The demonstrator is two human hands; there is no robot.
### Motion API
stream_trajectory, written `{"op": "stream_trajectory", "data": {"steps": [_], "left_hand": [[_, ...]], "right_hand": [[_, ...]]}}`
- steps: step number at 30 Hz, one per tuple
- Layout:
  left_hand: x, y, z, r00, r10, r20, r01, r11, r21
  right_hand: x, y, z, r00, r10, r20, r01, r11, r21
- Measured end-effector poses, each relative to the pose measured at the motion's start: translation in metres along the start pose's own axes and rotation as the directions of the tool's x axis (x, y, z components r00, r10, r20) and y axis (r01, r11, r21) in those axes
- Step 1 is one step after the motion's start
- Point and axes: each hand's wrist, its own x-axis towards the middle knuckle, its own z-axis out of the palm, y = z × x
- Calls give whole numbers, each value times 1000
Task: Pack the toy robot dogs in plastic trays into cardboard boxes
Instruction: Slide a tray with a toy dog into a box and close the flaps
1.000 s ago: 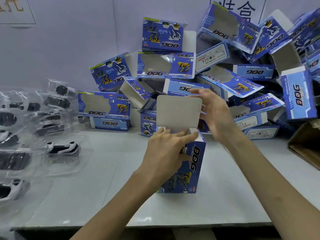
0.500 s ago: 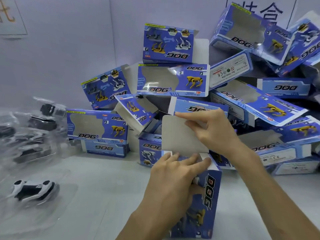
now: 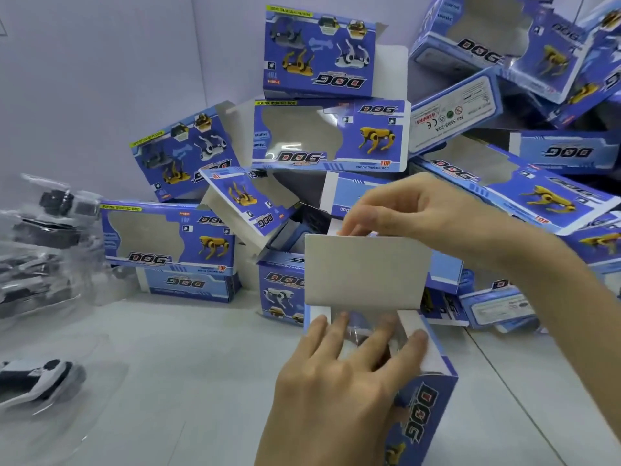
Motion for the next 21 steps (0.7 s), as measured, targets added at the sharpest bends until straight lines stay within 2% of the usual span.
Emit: {"op": "stream_trajectory", "data": {"steps": [2,4,6,10,13,15,17,19,21], "left_hand": [[0,0,0,1000,-7,4,7,1000,-12],[1,0,0,1000,-6,23,7,999,-33],[3,-2,2,1000,-7,22,7,1000,-22],[0,5,3,997,-6,71,7,1000,-10],[0,8,1,997,-8,75,8,1000,-5],[-1,6,1,999,13,36,-13,1000,3],[-4,6,3,1000,32,0,-32,999,-39],[-4,7,2,999,45,-9,-45,996,-78],[-6,3,-1,991,76,-113,-88,991,-98]], "right_hand": [[4,0,0,987,83,141,-74,995,-67],[1,-2,4,954,154,257,-152,988,-26],[-5,-3,10,949,122,290,-115,993,-40],[-20,1,34,993,-108,41,116,945,-306],[-31,3,44,990,-136,-25,120,936,-332],[-38,2,45,996,-66,55,79,953,-293],[-46,3,47,975,12,223,37,976,-216],[-55,8,50,945,16,327,39,987,-159],[-60,12,51,937,-10,350,52,992,-111]]}}
